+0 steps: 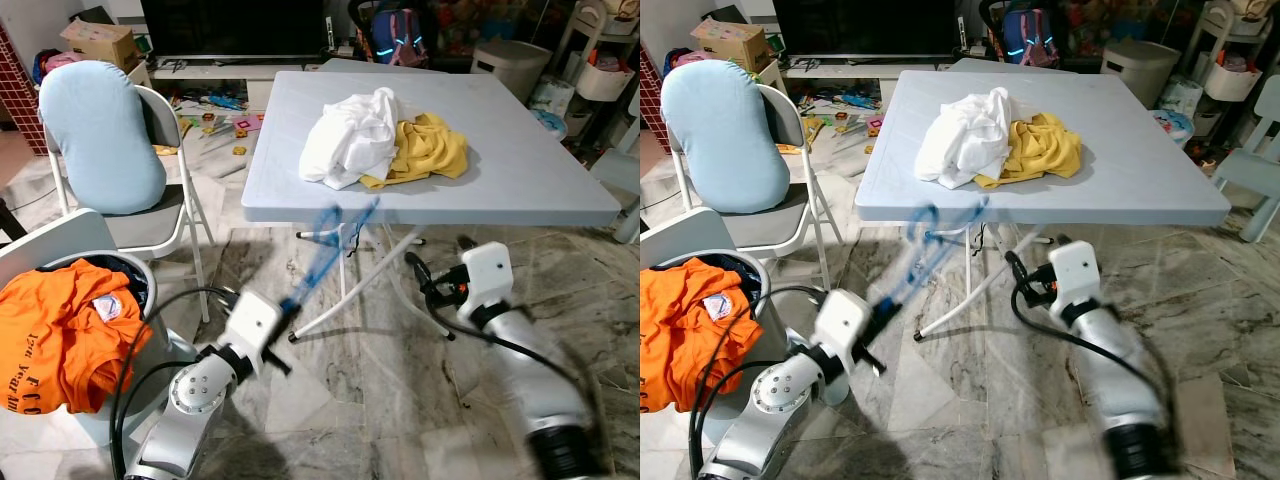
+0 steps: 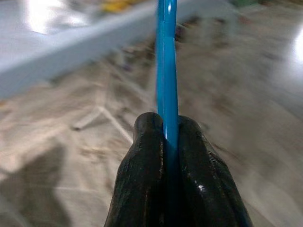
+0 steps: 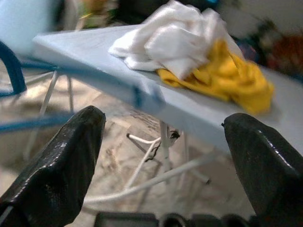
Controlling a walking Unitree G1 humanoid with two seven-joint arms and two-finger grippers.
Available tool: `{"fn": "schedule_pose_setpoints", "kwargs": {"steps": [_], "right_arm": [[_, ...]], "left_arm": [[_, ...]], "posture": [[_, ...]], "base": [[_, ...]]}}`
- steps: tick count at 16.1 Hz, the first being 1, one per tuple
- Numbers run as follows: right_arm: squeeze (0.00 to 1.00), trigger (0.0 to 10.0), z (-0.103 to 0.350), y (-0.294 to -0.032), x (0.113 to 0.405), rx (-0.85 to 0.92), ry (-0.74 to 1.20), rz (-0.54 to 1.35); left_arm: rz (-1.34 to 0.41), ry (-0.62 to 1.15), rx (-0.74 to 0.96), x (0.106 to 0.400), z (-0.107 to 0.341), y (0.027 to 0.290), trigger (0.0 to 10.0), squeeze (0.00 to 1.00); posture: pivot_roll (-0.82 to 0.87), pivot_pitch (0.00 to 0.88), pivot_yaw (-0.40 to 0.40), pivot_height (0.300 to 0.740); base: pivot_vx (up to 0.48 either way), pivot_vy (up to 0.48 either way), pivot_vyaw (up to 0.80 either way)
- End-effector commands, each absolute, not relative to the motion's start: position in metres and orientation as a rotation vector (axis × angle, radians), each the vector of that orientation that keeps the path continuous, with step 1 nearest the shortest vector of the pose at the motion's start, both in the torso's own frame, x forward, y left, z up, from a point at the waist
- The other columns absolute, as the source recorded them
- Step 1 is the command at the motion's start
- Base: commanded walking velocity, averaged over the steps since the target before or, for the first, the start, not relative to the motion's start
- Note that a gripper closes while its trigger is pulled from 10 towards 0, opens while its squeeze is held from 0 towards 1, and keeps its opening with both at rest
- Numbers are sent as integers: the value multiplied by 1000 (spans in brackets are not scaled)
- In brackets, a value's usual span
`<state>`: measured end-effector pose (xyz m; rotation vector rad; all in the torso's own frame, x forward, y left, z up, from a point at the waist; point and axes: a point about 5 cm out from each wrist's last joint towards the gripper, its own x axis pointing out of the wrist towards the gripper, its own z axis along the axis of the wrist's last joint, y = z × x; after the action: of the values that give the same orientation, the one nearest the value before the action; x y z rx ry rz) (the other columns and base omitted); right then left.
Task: Hang hanger
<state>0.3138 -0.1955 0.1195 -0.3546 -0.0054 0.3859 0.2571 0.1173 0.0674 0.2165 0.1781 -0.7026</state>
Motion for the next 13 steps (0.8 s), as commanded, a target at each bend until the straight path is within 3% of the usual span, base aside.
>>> {"fn": "schedule_pose_setpoints", "kwargs": {"steps": [1, 3, 8, 13], "right_arm": [[0, 10000, 127, -198, 317, -449, -12, 469], [0, 10000, 132, -204, 311, -673, 44, 724], [0, 10000, 112, -214, 291, -880, 308, 1124], [0, 10000, 115, -203, 299, -901, 268, 1154]], "left_arm": [[-793, 189, 232, 255, 72, 118, 10000, 0], [-875, 228, 281, 246, 68, 122, 10000, 0], [-1030, 218, 276, 231, 70, 111, 10000, 0], [-1123, 262, 265, 225, 67, 109, 10000, 0]], "posture": [[44, 25, -31, 740], [41, 32, -32, 740], [55, 31, -37, 740], [54, 27, -27, 740]], "base": [[0, 0, 0], [0, 0, 0], [0, 0, 0], [0, 0, 0]]}}
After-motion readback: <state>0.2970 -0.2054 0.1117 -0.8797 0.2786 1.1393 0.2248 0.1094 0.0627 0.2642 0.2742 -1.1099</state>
